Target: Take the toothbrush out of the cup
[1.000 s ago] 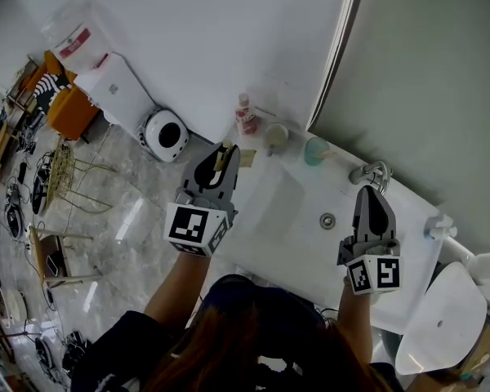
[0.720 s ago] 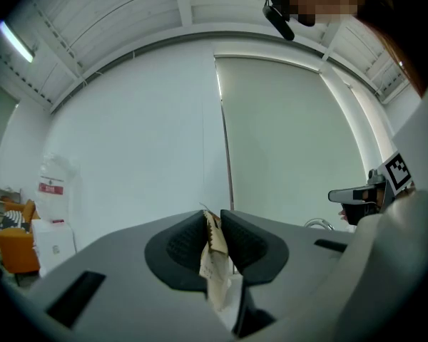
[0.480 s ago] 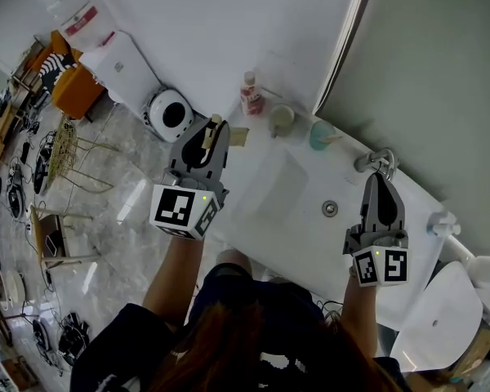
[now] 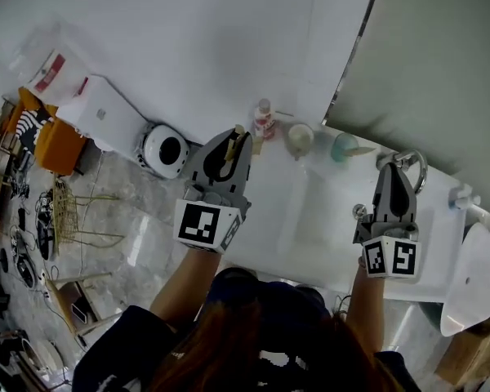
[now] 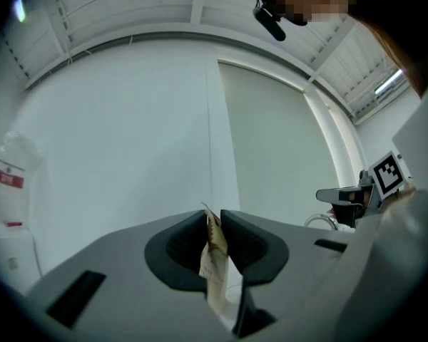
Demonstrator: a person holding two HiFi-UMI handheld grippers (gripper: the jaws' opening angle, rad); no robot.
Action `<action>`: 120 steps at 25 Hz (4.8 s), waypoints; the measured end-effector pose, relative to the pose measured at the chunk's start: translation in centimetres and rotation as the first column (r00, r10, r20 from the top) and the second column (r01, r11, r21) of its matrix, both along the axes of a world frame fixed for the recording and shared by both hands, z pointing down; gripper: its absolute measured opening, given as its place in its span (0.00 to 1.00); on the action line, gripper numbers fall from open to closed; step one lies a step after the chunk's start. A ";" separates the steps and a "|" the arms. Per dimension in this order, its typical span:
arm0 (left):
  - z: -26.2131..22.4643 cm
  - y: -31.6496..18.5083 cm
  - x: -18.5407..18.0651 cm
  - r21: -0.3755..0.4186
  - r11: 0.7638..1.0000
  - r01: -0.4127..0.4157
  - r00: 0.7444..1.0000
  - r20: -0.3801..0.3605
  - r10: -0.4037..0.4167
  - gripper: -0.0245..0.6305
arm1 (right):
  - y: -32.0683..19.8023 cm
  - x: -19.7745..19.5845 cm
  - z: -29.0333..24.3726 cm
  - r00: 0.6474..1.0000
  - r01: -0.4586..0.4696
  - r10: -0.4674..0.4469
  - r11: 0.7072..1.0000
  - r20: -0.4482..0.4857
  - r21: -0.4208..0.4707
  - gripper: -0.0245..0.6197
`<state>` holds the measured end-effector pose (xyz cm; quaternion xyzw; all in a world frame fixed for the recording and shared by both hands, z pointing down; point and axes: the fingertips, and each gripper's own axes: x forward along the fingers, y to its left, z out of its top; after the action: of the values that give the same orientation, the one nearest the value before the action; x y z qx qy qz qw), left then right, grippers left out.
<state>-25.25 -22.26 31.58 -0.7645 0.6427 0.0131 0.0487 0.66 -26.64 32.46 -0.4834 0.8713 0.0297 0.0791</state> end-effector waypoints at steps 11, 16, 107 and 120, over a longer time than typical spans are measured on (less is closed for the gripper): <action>-1.7 -0.2 -5.5 0.049 0.966 -0.256 0.963 -0.069 0.259 0.15 | 5.8 -8.7 -0.3 0.977 -0.215 0.215 0.977 -0.007 -0.006 0.06; 0.3 0.4 -4.7 -0.009 0.947 -0.322 0.947 -0.026 0.322 0.15 | 7.3 -9.4 -0.8 0.974 -0.225 0.226 0.974 -0.001 0.009 0.06; -1.9 -1.3 1.9 -0.031 0.923 -0.384 0.923 0.023 0.384 0.15 | 3.3 -3.7 -0.2 0.970 -0.222 0.215 0.974 -0.116 -0.044 0.13; -2.4 -1.3 1.5 -0.017 0.921 -0.389 0.921 0.025 0.389 0.15 | 3.6 -4.2 -0.2 0.970 -0.222 0.216 0.974 -0.109 -0.046 0.13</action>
<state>-23.79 -23.55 29.16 -0.8773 0.4774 0.0084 0.0496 -3.56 -23.03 32.27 -0.5767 0.8159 0.0381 0.0163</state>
